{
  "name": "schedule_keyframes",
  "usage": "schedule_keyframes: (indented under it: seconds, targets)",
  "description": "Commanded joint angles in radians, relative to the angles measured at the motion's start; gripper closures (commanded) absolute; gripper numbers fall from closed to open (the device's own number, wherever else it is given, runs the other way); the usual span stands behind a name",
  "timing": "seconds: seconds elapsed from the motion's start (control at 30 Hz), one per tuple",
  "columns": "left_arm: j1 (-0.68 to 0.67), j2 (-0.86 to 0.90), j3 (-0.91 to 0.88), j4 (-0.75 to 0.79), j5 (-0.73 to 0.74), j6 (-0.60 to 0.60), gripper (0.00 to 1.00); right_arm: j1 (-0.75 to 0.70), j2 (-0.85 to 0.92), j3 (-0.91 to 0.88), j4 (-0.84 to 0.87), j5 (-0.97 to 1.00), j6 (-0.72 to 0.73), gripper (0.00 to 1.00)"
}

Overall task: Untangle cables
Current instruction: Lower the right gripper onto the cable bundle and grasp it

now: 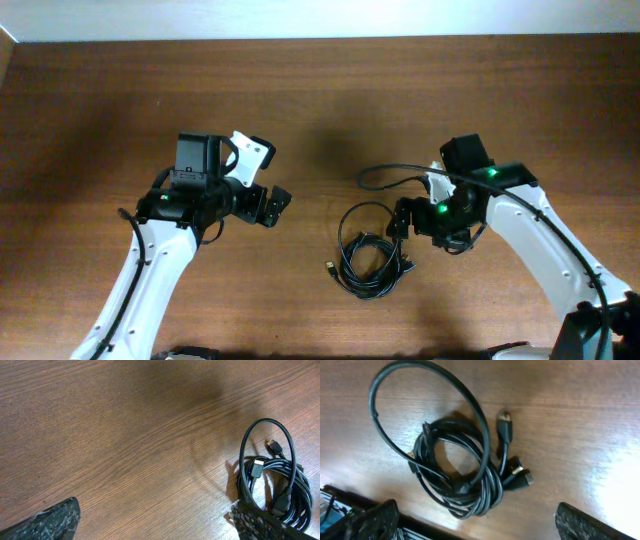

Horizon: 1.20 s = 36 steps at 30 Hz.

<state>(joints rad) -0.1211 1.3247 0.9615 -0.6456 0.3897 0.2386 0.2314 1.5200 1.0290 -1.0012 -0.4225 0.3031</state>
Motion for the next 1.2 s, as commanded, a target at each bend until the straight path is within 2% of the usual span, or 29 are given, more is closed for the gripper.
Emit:
schedule_keyframes:
  seconds: [0.0, 0.13, 0.5, 0.6, 0.73, 1.0, 1.1, 1.13, 1.17]
  targets:
    - [0.003, 0.005, 0.018, 0.002, 0.015, -0.01, 0.01, 0.045, 0.009, -0.012, 0.028, 0.036, -0.006, 0.01]
    - [0.003, 0.005, 0.018, 0.002, 0.015, -0.011, 0.01, 0.093, 0.009, -0.033, 0.049, 0.121, -0.006, 0.01]
    - [0.003, 0.005, 0.018, 0.002, 0.015, -0.018, 0.01, 0.115, 0.011, -0.264, 0.332, 0.173, -0.007, 0.0]
    - [0.003, 0.005, 0.018, 0.002, 0.015, -0.018, 0.01, 0.116, 0.011, -0.333, 0.43, 0.173, -0.007, 0.09]
    - [0.003, 0.005, 0.018, 0.002, 0.015, -0.018, 0.01, 0.116, 0.011, -0.365, 0.473, 0.172, -0.007, 0.32]
    - [0.003, 0.005, 0.018, 0.002, 0.015, -0.018, 0.01, 0.117, 0.011, -0.365, 0.435, 0.051, -0.01, 0.32]
    - [0.003, 0.005, 0.018, 0.002, 0.015, -0.018, 0.01, 0.187, 0.011, -0.368, 0.399, 0.044, -0.01, 0.32]
    - [0.003, 0.005, 0.018, 0.002, 0.015, -0.018, 0.01, 0.213, 0.011, -0.368, 0.404, 0.062, -0.01, 0.35]
    - [0.003, 0.005, 0.018, 0.002, 0.015, -0.018, 0.01, 0.238, 0.011, -0.368, 0.412, 0.087, -0.01, 0.43]
